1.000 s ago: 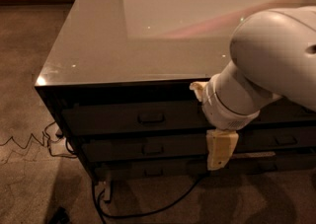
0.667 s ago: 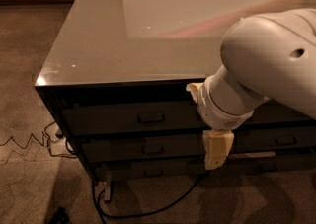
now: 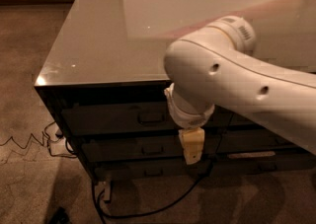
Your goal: Open top drawer
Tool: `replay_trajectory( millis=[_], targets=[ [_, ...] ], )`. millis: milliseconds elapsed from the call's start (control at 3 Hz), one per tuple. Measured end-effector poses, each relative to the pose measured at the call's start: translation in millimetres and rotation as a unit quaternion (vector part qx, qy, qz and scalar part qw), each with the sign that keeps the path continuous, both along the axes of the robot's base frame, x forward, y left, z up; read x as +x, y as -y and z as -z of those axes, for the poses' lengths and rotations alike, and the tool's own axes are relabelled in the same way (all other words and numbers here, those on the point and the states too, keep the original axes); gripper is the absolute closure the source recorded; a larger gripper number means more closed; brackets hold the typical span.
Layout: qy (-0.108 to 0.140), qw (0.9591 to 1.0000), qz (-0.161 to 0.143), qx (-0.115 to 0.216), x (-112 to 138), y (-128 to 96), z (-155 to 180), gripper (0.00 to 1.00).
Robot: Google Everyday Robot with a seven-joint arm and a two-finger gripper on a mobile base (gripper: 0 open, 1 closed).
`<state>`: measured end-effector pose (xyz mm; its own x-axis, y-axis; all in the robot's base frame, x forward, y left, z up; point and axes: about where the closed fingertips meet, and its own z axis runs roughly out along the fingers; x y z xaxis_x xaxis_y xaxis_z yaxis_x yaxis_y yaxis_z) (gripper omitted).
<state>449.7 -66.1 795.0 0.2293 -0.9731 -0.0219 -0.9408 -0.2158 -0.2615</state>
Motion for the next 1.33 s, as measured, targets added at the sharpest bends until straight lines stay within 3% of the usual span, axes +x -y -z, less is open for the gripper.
replay_trajectory(
  millis=[667, 1000, 1333],
  targets=[
    [-0.051, 0.9969, -0.012, -0.058, 30, 1, 55, 0.00],
    [-0.051, 0.9970, -0.012, -0.058, 30, 1, 55, 0.00],
    [-0.065, 0.9974, -0.003, -0.032, 43, 5, 72, 0.00]
  ],
)
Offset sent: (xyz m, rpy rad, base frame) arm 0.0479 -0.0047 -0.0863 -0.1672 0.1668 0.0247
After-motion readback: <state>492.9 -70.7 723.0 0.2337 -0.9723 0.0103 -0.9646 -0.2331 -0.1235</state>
